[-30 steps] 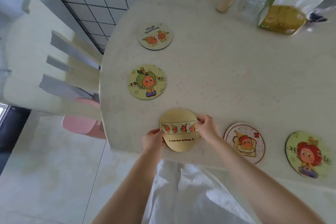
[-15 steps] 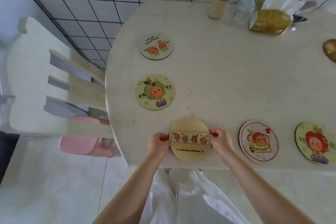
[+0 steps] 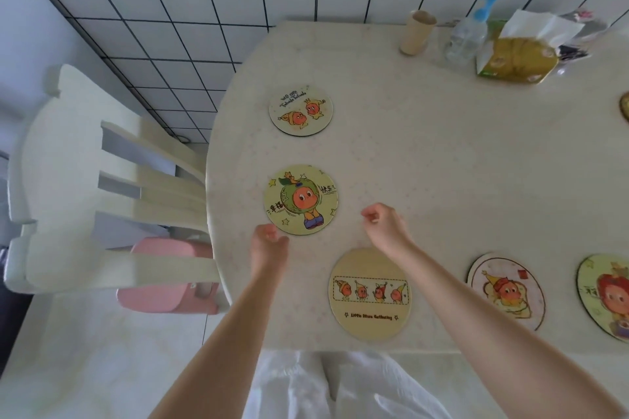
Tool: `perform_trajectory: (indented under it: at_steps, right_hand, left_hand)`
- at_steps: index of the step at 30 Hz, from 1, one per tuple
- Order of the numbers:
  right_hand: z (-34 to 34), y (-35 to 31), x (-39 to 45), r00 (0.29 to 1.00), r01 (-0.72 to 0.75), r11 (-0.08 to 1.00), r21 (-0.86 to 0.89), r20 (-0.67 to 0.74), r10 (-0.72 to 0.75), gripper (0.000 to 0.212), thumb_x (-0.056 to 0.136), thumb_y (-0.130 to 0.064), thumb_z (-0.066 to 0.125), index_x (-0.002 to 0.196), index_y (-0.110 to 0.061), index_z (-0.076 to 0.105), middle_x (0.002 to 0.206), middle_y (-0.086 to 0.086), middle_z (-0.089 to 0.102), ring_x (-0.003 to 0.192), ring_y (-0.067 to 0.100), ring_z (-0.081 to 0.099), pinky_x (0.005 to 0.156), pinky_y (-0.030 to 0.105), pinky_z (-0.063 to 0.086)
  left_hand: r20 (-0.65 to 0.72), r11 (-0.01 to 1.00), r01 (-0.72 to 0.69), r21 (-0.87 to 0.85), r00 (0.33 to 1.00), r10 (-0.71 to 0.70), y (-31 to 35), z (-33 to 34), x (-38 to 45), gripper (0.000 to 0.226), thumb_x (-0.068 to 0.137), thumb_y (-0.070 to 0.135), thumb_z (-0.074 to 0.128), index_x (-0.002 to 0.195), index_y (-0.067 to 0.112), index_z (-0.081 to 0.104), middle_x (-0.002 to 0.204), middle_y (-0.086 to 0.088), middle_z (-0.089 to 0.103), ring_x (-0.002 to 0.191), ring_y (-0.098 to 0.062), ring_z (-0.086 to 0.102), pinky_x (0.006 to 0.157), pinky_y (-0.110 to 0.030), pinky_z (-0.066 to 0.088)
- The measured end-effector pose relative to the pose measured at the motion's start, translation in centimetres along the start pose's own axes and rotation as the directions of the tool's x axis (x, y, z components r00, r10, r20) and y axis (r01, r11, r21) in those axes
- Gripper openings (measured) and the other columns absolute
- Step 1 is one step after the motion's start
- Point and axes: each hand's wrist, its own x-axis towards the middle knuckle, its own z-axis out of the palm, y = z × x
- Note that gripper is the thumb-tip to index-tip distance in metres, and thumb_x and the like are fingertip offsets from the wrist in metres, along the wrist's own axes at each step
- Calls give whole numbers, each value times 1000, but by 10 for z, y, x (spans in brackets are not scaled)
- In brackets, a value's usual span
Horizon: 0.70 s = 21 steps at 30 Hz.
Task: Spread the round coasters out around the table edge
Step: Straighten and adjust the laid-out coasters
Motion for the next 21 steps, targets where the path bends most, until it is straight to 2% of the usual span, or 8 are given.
perform_trajectory:
  at_steps: [3,5,7,10,12,14,17,21]
  right_hand:
    - [11,-30,36,999,-32,998,50,-6,32,28,89,-9,52,113,-9,65,116,9,68,102,23,60,97,39,48]
    - [17,-46,56,996,-83,990,113,23,81,31,89,-7,49,117,-6,63,117,14,67,93,23,58,96,44,50]
    - [22,-54,70,990,-135,982,129,46,130,35,89,-6,46,121,-4,60,120,17,65,97,26,61,97,46,50]
    - [28,-57,79,985,-171,982,83,19,170,34,90,-8,45,119,-7,61,120,14,64,103,34,64,94,41,51]
    - [30,-57,80,985,-173,983,62,13,172,29,89,-9,43,109,-10,64,111,12,67,98,33,66,90,39,54]
    - [33,-56,77,986,-167,984,62,30,166,25,88,-8,42,99,-11,64,102,9,67,92,31,66,83,39,56]
    - [37,-55,70,990,-135,991,14,30,135,17,89,-10,45,90,-13,62,89,2,63,88,25,60,70,29,49]
    - [42,-45,62,992,-120,993,6,44,120,20,87,-3,44,85,-15,60,90,2,62,79,17,54,53,17,37]
  left_hand:
    - [-56,994,38,-105,997,-44,12,0,18,24,80,6,55,99,22,54,102,-7,66,94,-28,64,74,-34,52]
    - [-79,987,102,-125,991,-113,16,1,25,37,78,4,53,113,17,56,102,-7,65,93,-29,64,71,-34,50]
    - [-101,981,137,-141,983,-152,19,3,31,33,76,2,50,105,12,61,94,-8,66,79,-28,58,66,-35,49]
    - [-100,983,117,-145,986,-132,23,5,37,18,73,-1,45,74,12,58,68,-10,56,65,-25,46,59,-35,42]
    - [-119,972,123,-200,982,-148,28,4,40,18,78,0,49,82,12,62,72,-8,65,61,-27,54,61,-34,52]
    - [-137,961,113,-251,979,-151,31,0,44,19,82,4,53,92,16,63,81,-9,69,69,-27,64,68,-39,59]
    - [-152,980,66,-187,984,-96,34,-4,54,16,83,9,58,94,20,63,89,-4,69,86,-29,67,79,-48,58]
    - [-143,996,34,-78,989,-45,38,-9,62,12,84,10,61,91,21,62,88,1,68,89,-26,66,77,-41,55]
